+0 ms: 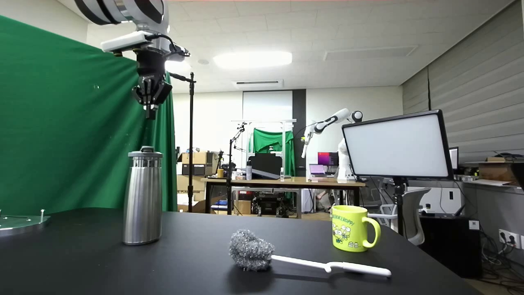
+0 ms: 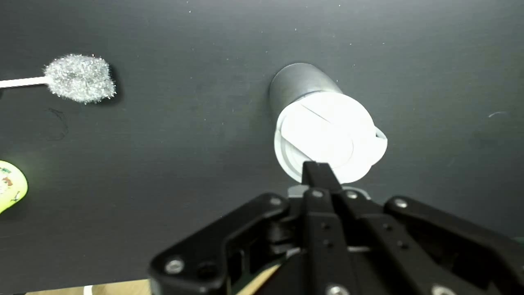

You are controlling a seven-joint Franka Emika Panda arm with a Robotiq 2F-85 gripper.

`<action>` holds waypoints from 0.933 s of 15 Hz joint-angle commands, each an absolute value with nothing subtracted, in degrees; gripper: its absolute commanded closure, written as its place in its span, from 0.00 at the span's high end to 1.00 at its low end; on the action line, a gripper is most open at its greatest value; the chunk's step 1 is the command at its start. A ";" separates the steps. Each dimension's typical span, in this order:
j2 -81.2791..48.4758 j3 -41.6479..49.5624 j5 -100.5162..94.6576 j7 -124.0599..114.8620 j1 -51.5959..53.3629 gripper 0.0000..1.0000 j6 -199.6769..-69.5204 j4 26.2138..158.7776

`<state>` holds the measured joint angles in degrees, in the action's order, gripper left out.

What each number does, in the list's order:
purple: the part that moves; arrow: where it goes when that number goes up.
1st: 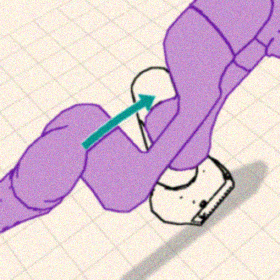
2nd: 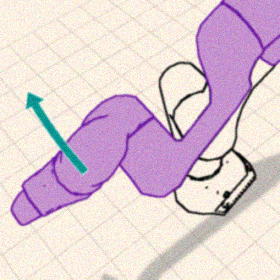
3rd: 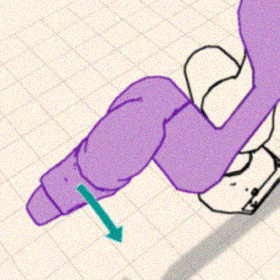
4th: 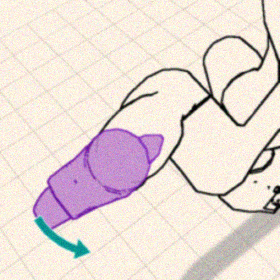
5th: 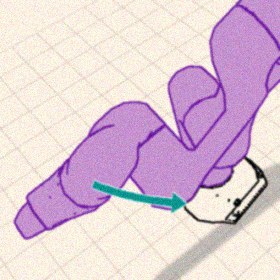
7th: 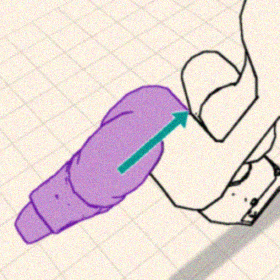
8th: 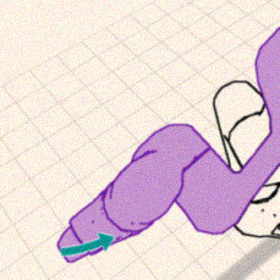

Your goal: Push down on the small lid on top of the silver cup.

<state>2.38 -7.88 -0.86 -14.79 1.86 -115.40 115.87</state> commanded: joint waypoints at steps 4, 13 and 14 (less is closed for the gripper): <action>-1.07 -5.36 -0.15 -16.50 2.42 0.00 -117.96 115.76; -4.30 -5.60 0.14 -16.98 4.65 0.00 -117.34 115.73; -4.44 -5.58 -0.01 -17.06 4.84 0.00 -117.09 115.70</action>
<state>-4.28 -5.99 0.04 -14.98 3.97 -117.68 115.90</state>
